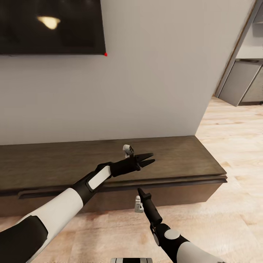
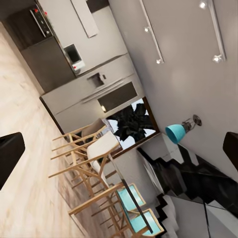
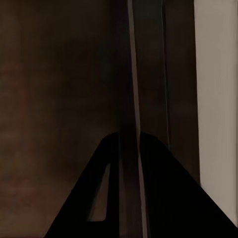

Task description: Place each of the two pumpkins and all three candles from the living room inside a cabinet in the living room (use any cabinet), then make sure every cabinet is closed, and position the cauldron so it is next to a table in the living room.

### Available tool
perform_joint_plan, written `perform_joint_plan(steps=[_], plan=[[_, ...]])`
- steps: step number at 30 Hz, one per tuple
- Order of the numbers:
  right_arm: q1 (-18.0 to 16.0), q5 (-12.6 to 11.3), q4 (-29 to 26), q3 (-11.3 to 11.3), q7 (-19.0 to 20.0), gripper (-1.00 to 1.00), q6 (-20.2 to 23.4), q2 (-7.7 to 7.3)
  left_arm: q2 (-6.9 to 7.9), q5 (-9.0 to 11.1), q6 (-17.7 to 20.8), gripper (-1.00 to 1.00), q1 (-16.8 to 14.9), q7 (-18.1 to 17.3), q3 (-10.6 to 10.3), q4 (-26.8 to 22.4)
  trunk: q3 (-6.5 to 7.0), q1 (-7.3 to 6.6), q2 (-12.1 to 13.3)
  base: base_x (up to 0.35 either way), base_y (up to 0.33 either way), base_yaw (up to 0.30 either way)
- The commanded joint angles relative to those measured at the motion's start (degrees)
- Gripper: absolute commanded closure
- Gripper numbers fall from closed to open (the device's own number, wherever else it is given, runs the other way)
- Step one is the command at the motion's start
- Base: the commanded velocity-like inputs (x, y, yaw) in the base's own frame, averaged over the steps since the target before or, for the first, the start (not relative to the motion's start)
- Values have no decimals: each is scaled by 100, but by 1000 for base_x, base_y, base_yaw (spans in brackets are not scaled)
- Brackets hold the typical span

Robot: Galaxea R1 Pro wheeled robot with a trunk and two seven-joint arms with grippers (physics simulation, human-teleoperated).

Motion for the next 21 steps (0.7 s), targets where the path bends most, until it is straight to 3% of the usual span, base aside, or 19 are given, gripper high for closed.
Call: perform_joint_plan(steps=[1,11,16,21], plan=[[3,-30,16,-23,30,100,-17,0,-4,0,1,-100,0,0,0,-11,-1,1,0,-118,0,0],[-53,-26,39,-8,-27,100,16,11,71,8,-8,-100,141,-52,175,-34,0,0,1,-35,0,0],[-54,-30,7,-41,6,100,44,11,71,-24,-3,-100,157,-52,327,-42,0,0,1,-201,0,0],[-54,-30,6,-41,12,100,67,11,79,-30,-2,-100,162,-52,340,-50,0,0,1,-164,0,0]])
